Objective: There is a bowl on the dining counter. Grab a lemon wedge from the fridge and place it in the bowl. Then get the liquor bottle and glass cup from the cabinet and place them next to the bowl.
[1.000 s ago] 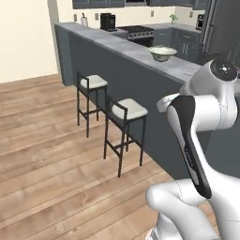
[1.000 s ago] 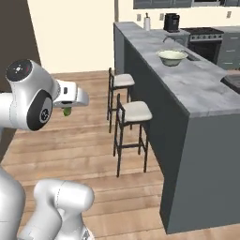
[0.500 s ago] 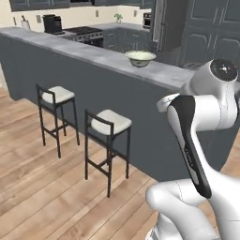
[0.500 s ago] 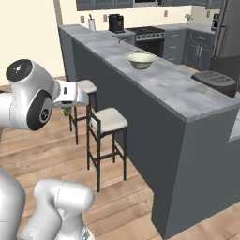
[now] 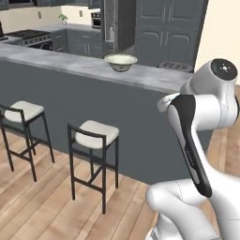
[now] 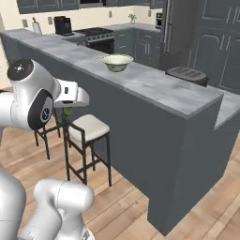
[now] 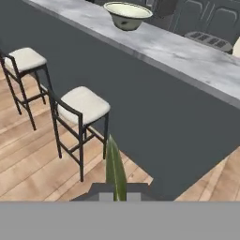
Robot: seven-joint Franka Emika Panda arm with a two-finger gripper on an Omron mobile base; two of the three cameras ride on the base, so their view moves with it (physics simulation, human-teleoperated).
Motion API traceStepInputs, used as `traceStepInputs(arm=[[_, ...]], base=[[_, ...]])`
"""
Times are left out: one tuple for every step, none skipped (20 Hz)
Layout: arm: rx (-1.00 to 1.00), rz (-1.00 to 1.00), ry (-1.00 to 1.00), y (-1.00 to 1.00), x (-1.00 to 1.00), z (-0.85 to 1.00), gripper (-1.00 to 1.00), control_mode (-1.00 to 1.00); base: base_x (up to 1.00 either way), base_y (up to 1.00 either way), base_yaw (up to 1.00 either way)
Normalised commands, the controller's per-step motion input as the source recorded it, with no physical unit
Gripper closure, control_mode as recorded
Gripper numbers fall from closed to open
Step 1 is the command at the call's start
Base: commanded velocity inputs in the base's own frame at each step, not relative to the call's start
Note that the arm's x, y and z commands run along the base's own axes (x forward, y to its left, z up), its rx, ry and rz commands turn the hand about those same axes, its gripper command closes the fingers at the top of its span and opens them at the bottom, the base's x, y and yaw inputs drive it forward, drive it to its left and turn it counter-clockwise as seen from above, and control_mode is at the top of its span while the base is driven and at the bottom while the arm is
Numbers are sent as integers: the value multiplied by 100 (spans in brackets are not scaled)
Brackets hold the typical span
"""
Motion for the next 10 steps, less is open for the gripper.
traceStepInputs(arm=[[0, 0, 0, 0, 0, 0, 100, 100], [0, 0, 0, 0, 0, 0, 100, 100], [0, 0, 0, 0, 0, 0, 100, 100], [0, 0, 0, 0, 0, 0, 100, 100], [0, 0, 0, 0, 0, 0, 100, 100], [0, 0, 0, 0, 0, 0, 100, 100], [0, 0, 0, 0, 0, 0, 100, 100], [0, 0, 0, 0, 0, 0, 100, 100], [0, 0, 0, 0, 0, 0, 100, 100], [0, 0, 0, 0, 0, 0, 100, 100]], base=[[0, 80, -47], [1, 80, -47], [0, 81, -47], [0, 84, -47], [0, 88, -47], [0, 89, -46], [4, 89, -46], [8, 90, -46], [10, 89, -45], [12, 90, -45]])
